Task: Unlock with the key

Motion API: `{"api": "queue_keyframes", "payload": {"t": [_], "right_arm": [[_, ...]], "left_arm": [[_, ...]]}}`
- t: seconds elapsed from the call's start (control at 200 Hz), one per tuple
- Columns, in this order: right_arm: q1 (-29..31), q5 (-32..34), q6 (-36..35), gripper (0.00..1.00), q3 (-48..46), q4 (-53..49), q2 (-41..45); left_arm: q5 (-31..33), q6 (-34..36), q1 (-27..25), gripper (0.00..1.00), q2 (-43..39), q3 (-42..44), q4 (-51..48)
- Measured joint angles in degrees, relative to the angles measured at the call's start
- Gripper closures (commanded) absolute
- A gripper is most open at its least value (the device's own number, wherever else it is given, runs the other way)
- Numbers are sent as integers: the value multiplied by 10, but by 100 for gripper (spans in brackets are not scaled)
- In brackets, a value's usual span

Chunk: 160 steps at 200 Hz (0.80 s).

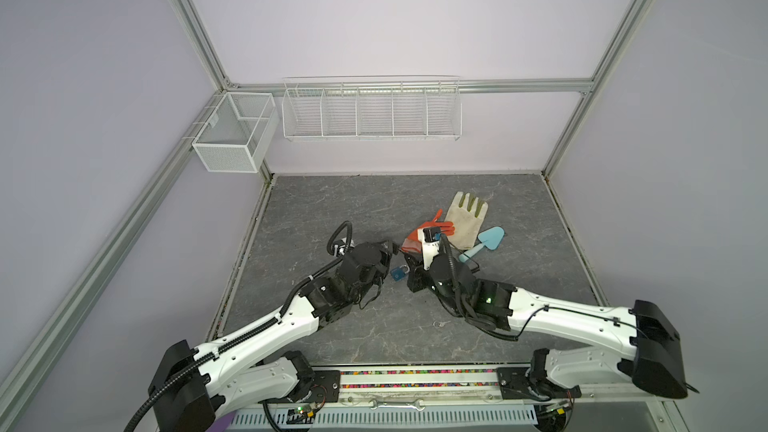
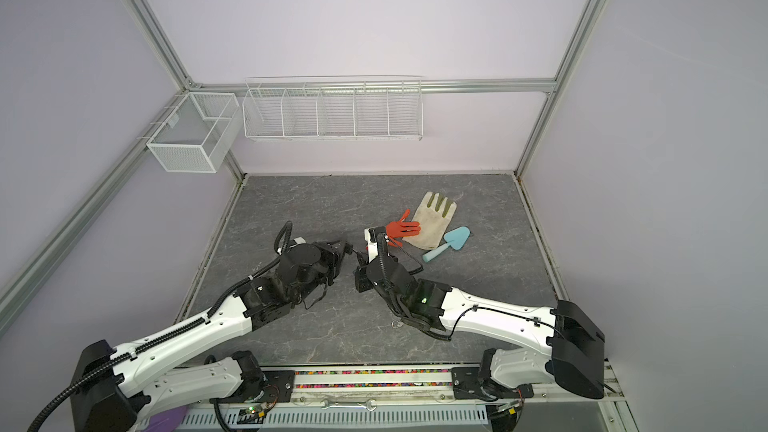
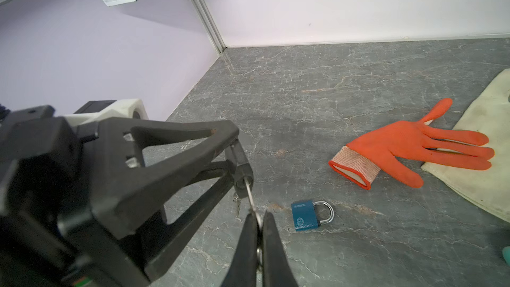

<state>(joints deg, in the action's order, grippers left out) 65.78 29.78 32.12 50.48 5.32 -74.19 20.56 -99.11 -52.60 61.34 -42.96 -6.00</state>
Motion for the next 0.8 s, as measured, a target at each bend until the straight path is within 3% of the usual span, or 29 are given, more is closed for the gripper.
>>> {"api": "queue_keyframes", "payload": {"t": [0.34, 0.635, 0.8], "right_arm": [[-1, -7, 0, 94, 7, -4, -7], [-28, -76, 26, 94, 54, -43, -15], [-19, -60, 13, 94, 55, -44, -15]], "left_arm": [[3, 7, 1, 100, 0, 0, 1], [11, 41, 10, 100, 5, -19, -1], [7, 34, 11, 100, 5, -19, 1]]}}
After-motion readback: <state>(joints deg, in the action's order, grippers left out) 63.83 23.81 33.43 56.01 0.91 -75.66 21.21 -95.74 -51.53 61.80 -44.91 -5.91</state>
